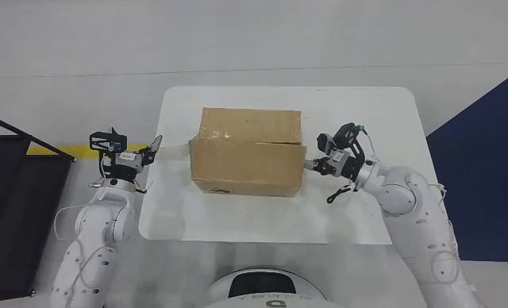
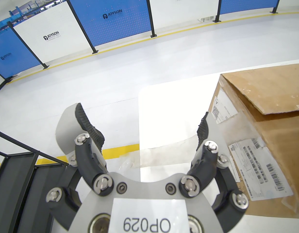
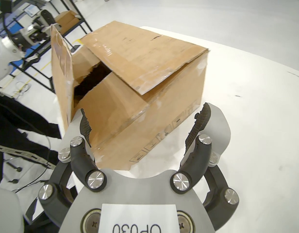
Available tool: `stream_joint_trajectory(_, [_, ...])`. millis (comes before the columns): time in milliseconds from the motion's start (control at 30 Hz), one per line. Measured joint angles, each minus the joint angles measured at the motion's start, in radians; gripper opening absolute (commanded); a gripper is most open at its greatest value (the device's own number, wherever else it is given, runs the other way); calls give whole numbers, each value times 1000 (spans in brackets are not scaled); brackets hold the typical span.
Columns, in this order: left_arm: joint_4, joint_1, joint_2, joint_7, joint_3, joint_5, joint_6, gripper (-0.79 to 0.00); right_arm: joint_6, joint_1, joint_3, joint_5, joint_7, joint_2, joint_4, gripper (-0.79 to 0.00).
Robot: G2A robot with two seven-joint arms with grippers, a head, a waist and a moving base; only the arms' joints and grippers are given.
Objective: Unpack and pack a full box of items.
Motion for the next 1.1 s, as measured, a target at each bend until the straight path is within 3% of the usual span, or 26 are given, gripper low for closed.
stream_joint_trajectory(400, [0, 0, 0, 0, 0, 0, 0, 0, -128, -7, 13, 132, 152, 29, 0, 0])
stream_joint_trajectory(600, [0, 0, 0, 0, 0, 0, 0, 0, -183, -26, 12, 76, 199, 44, -28, 0])
stream_joint_trajectory(900, [0, 0, 0, 0, 0, 0, 0, 0, -132, -47, -23, -156, 140, 49, -47, 0])
stream_joint_trajectory(1100, [0, 0, 0, 0, 0, 0, 0, 0, -128, -69, -10, -171, 47, 54, -62, 0])
